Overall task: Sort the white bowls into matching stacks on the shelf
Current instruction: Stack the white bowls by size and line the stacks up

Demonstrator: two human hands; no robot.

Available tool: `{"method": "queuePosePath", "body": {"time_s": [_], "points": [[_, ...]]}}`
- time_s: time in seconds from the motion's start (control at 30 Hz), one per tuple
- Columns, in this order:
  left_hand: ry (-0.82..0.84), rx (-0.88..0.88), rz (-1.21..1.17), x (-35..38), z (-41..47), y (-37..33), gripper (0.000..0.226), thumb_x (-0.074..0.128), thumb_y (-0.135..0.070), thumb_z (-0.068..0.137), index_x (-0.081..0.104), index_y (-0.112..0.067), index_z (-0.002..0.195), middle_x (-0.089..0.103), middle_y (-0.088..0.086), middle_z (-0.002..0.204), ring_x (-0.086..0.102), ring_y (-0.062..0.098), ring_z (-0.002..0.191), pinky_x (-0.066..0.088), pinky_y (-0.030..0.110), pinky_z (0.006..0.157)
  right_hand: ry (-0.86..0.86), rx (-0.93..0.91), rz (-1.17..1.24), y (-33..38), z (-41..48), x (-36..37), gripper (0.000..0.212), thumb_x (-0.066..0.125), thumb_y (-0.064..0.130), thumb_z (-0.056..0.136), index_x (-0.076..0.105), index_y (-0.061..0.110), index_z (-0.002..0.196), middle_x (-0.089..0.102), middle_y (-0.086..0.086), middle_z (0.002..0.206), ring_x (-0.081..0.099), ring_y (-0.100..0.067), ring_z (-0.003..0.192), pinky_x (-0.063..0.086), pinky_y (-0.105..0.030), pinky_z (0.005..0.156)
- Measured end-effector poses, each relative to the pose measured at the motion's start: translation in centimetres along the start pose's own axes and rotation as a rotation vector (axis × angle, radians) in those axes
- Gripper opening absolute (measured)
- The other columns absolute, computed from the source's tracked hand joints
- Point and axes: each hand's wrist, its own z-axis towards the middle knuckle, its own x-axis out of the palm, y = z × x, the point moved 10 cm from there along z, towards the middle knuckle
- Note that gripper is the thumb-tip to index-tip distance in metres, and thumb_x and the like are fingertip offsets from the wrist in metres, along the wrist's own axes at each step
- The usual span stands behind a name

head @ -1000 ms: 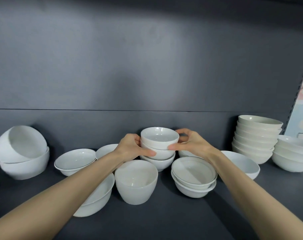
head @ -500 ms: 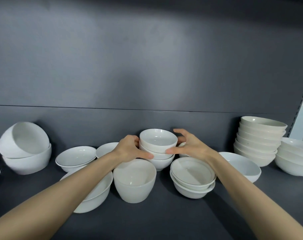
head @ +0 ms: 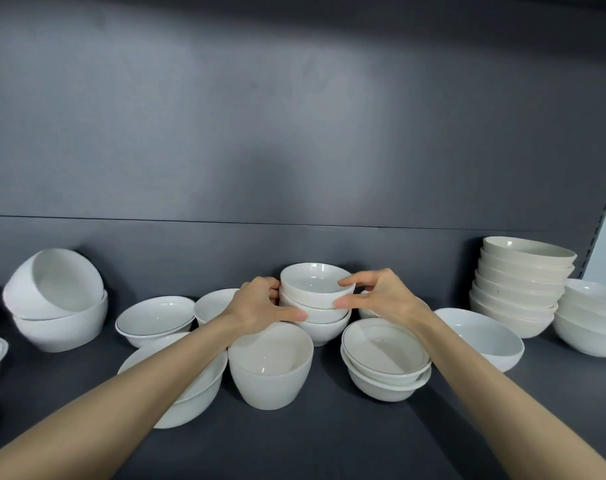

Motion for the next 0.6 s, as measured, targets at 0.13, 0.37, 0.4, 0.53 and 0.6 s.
{"method": "queuePosePath", "body": {"time_s": [0.13,0.37,0.4,0.53,0.6], "points": [[-0.005,0.025,0.045,0.01,-0.16,-0.16,0.082,0.071,-0.070,0.033,0.065,-0.011,0.089,0.075,-0.001,0.083,0.068,0.023,0.089,0.050,0.044,0.091,0.002,0.000,0.011,-0.13,0.18,0.00,0.038,0.087,0.024,0.064,0.073,0.023,0.099,0.068,0.019,0.099,0.059,0.009,0.084,0.042,-0.009,0.073],[-0.006,0.035,0.071,-0.01,-0.14,-0.32,0.082,0.068,-0.071,0.034,0.064,-0.011,0.090,0.075,-0.002,0.082,0.069,0.021,0.088,0.050,0.044,0.090,-0.007,-0.010,0.012,-0.23,0.58,0.00,0.036,0.087,0.024,0.063,0.074,0.022,0.097,0.070,0.016,0.098,0.061,0.006,0.087,0.042,-0.010,0.074],[-0.008,0.036,0.075,-0.02,-0.14,-0.33,0.083,0.067,-0.071,0.034,0.064,-0.011,0.091,0.075,-0.002,0.082,0.069,0.022,0.088,0.050,0.044,0.090,-0.008,-0.012,0.011,-0.26,0.64,0.00,0.036,0.088,0.025,0.063,0.075,0.022,0.096,0.070,0.015,0.098,0.062,0.004,0.090,0.043,-0.011,0.076],[-0.009,0.020,0.092,-0.07,-0.01,-0.08,0.089,0.067,-0.073,0.033,0.064,-0.009,0.096,0.075,-0.002,0.086,0.069,0.020,0.089,0.050,0.043,0.091,-0.005,-0.009,0.000,-0.39,0.65,-0.07,0.037,0.088,0.028,0.061,0.075,0.025,0.096,0.071,0.016,0.099,0.063,0.002,0.096,0.044,-0.015,0.084],[-0.004,0.005,0.109,-0.10,0.04,0.01,0.089,0.067,-0.074,0.032,0.065,-0.011,0.096,0.074,-0.005,0.089,0.068,0.017,0.090,0.049,0.042,0.094,0.003,-0.005,-0.020,-0.35,0.56,-0.03,0.039,0.087,0.031,0.061,0.074,0.026,0.097,0.070,0.015,0.101,0.063,0.000,0.097,0.047,-0.020,0.087]]}}
